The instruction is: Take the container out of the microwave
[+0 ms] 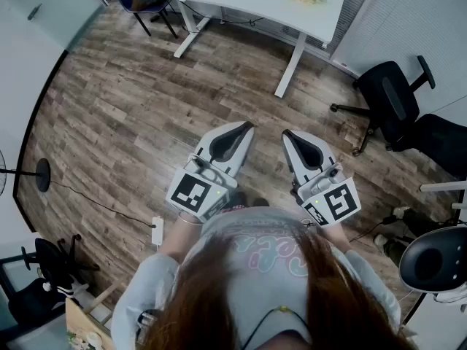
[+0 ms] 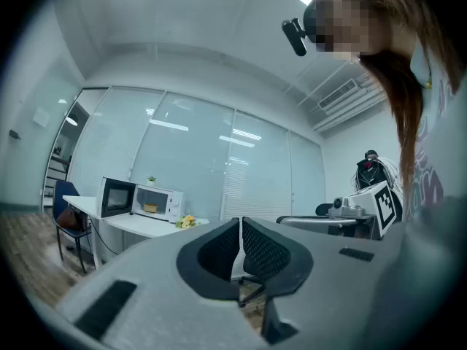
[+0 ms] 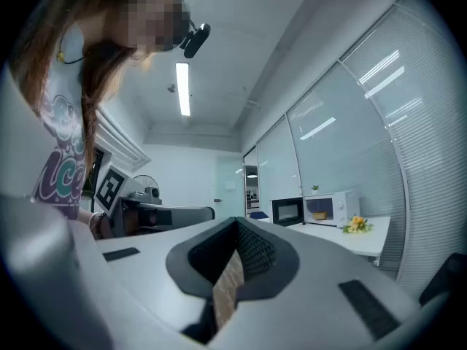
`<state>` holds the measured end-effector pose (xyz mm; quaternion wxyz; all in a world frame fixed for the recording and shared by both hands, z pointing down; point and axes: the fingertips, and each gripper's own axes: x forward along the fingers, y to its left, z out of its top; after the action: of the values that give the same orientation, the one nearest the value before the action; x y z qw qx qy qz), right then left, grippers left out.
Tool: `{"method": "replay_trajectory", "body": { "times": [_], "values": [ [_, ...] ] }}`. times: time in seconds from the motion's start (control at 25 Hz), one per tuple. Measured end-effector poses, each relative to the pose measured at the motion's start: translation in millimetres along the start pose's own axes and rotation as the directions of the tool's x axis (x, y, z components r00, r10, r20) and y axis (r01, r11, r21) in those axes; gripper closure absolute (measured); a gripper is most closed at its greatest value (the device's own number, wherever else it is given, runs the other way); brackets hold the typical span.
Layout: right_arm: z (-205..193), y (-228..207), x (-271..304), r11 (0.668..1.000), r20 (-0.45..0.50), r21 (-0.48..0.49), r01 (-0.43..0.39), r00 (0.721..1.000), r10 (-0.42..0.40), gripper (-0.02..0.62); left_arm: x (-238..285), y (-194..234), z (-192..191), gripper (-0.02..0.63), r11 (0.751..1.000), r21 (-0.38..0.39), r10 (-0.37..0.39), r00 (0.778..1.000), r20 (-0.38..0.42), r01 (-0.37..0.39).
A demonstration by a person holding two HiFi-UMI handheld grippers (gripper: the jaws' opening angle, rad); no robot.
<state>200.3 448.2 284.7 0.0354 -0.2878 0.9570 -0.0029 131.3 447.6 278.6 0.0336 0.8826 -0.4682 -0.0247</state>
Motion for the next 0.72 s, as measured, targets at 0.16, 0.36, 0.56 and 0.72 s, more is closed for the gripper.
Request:
{"method": "replay_trajectory", "body": {
  "times": [0.16, 0.36, 0.56, 0.72],
  "values": [
    [2.7, -1.6, -2.2, 1.0, 0.002, -0.01, 0.007, 1.0, -0.007, 0.591, -1.5, -1.5, 0.0, 0.586, 1.0, 0.006, -0.002, 1.0, 0.009, 0.002],
    [2.2, 2.2, -1.9, 1.0, 0.001, -0.014, 0.002, 1.0, -0.002, 0.591, -6.0, -1.5, -1.5, 0.586, 1.0, 0.008, 0.007, 1.0, -0.001, -0.007],
    [3.7, 10.2, -2.6, 0.999, -0.004, -0.037, 0.0, 1.0, -0.001, 0.591, -11.6, -7.3, 3.5, 0.587, 1.0, 0.003, -0.008, 1.0, 0.027, 0.008],
    [12.7, 18.8, -3.8, 0.999, 0.047, -0.007, -0.039, 0.998, 0.039, 0.591, -15.5, -5.7, 4.6, 0.586, 1.0, 0.007, 0.007, 1.0, 0.018, -0.007]
  ]
}}
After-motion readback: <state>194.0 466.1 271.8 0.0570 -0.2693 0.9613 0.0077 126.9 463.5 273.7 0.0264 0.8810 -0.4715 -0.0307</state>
